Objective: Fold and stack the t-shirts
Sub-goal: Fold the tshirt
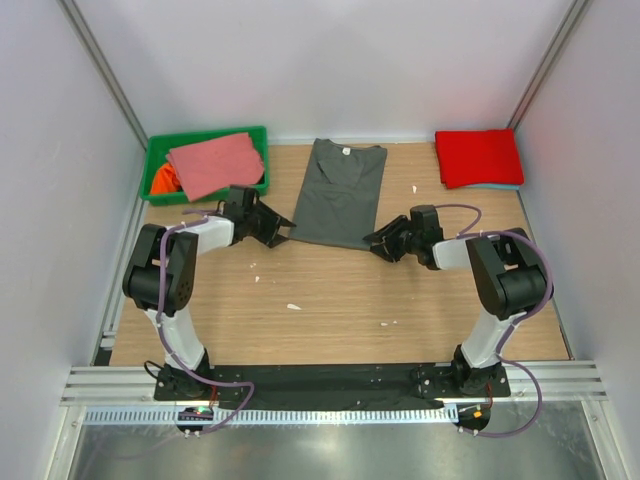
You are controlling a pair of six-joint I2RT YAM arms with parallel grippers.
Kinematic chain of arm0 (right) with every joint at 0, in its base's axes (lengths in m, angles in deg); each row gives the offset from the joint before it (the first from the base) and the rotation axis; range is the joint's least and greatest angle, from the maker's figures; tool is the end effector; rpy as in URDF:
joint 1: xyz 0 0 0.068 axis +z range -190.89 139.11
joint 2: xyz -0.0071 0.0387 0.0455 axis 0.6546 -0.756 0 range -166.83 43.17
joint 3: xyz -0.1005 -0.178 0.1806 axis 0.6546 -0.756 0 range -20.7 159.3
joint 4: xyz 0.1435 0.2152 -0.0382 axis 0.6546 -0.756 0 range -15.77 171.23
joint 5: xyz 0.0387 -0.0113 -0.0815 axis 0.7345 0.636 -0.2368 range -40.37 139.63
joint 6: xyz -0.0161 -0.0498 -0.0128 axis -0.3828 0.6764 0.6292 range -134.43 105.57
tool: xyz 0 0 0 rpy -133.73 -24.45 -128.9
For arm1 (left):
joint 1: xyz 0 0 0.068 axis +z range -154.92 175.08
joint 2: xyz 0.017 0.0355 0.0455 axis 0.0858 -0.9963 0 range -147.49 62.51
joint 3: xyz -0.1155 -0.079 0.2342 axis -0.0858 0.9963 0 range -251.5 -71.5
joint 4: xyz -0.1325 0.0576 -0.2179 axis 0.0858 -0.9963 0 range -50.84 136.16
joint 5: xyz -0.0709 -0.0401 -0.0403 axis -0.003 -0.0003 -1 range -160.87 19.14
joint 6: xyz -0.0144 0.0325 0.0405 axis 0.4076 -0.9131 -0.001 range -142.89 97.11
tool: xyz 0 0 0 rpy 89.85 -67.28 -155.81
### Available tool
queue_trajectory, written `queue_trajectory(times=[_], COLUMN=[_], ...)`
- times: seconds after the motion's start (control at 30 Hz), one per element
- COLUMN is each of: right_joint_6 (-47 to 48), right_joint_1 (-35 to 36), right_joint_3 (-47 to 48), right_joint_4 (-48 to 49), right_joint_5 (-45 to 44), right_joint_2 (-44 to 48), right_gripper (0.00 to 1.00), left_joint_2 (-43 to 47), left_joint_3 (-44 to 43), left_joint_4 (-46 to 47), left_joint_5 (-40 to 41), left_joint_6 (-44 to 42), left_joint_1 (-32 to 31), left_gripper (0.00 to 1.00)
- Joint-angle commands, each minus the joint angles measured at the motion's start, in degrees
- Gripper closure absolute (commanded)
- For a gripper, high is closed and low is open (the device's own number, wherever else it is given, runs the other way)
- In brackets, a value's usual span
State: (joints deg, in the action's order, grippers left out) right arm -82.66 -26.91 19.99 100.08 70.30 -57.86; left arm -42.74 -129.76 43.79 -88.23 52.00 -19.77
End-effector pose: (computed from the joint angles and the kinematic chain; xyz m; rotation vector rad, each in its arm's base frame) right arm 0.3117 0.0905 0.1183 0.9612 2.3291 1.0890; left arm 0.3557 -0.1053 0.1481 -1.2064 2.3903 -0.9874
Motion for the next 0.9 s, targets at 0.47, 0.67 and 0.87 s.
queue_trajectory(times=[0.47, 0.67, 0.87], right_joint_6=[-0.94, -0.77, -0.94], right_joint_1=[0.17, 0.17, 0.17], right_joint_3=[-0.61, -0.17, -0.26], right_joint_4=[1.10, 0.40, 0.31], right_joint_5=[-0.63, -0.80, -0.89], right_joint_2=[-2.41, -2.06, -1.89], right_gripper=[0.97, 0.98, 0.98], left_joint_2=[0.41, -2.32, -4.35], left_joint_3=[-0.98, -2.82, -2.65], left_joint_4=[-4.05, -3.60, -3.34], left_joint_5=[3.74, 3.92, 3.48], left_joint_6=[-0.62, -1.33, 0.34], left_joint_1=[0.26, 0.35, 0.35], left_gripper=[0.49, 0.51, 0.55])
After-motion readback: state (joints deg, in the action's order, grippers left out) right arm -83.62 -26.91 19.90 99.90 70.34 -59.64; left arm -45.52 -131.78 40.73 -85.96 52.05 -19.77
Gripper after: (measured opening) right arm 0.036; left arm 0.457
